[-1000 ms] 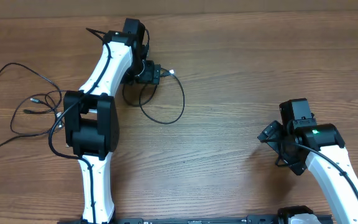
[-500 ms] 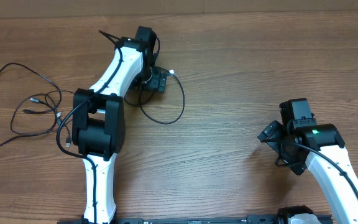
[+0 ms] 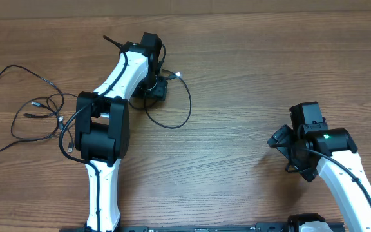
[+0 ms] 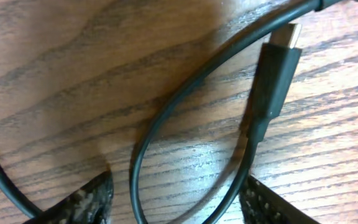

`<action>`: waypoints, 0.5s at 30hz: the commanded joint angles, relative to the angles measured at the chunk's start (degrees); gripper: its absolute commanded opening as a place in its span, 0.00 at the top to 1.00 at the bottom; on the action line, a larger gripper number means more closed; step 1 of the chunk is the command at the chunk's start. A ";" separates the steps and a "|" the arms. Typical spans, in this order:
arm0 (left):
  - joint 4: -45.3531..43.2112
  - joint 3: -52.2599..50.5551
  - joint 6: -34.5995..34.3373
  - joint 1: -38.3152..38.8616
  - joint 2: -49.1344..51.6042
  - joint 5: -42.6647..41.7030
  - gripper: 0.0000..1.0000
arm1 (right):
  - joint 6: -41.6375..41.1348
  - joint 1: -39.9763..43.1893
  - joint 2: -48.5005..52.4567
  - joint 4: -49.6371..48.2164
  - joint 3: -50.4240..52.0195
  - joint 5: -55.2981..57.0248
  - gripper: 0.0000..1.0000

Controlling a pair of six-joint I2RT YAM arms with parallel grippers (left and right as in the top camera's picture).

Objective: Untangle cables

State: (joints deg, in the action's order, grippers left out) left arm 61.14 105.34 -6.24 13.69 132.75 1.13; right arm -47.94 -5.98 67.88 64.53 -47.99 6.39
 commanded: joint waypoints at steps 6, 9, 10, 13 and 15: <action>0.11 -3.78 -0.68 1.46 0.98 0.74 0.64 | 0.24 0.26 -0.68 -0.11 -0.70 0.46 0.00; 0.07 -5.57 -1.64 1.75 0.98 0.74 0.66 | 0.22 0.26 -0.68 -0.13 -0.70 0.46 0.00; 0.02 -6.23 -1.73 1.84 0.98 0.74 0.69 | 0.22 0.26 -0.68 -0.13 -0.70 0.48 0.00; -0.13 -7.91 -1.97 1.88 0.98 0.76 0.77 | 0.24 0.26 -0.68 -0.13 -0.70 0.48 0.00; -0.33 -8.81 -2.89 1.88 0.98 0.76 0.81 | 0.22 0.26 -0.68 -0.13 -0.70 0.50 0.00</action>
State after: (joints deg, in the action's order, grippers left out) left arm 60.60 100.71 -7.62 15.03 130.50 1.37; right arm -47.94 -5.98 67.88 64.53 -47.99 6.42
